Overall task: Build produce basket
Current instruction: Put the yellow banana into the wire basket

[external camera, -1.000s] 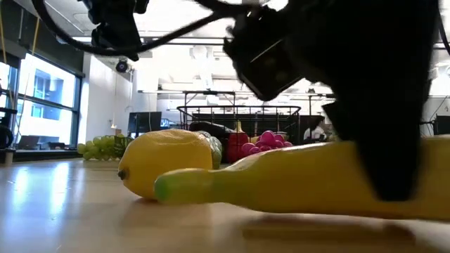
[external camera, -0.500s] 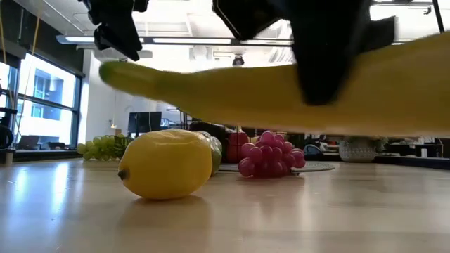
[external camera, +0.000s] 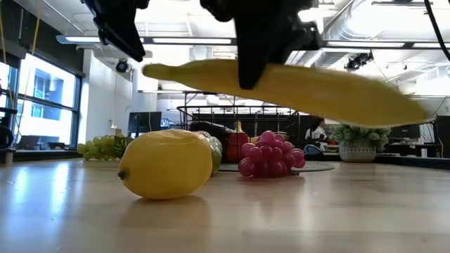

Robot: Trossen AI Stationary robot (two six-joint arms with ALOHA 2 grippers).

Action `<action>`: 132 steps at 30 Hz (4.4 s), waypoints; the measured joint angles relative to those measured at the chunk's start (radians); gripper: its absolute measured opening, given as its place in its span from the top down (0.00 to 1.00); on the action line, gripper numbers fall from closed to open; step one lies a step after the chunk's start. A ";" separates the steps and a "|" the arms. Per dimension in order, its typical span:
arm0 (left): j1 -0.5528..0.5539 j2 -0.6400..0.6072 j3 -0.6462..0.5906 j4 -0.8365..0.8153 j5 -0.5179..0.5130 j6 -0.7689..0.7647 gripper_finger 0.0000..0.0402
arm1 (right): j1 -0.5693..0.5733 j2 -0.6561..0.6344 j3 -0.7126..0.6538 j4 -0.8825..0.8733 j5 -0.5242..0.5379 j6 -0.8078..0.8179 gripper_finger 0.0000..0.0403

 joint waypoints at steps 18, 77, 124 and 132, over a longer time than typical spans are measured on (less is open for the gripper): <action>0.012 0.000 0.015 0.000 -0.140 0.017 0.58 | -0.293 -0.010 0.142 -0.259 0.142 -0.290 0.74; 0.191 0.000 0.016 0.008 -0.196 0.061 0.58 | -1.087 -0.367 -0.118 0.337 -0.554 -0.891 0.74; 0.191 0.000 0.016 0.008 -0.222 0.061 0.58 | -1.222 -0.367 -0.536 0.457 -0.616 -0.857 0.58; 0.191 0.000 0.016 0.008 -0.221 0.061 0.58 | -1.222 -0.367 -0.531 0.432 -0.601 -0.858 0.58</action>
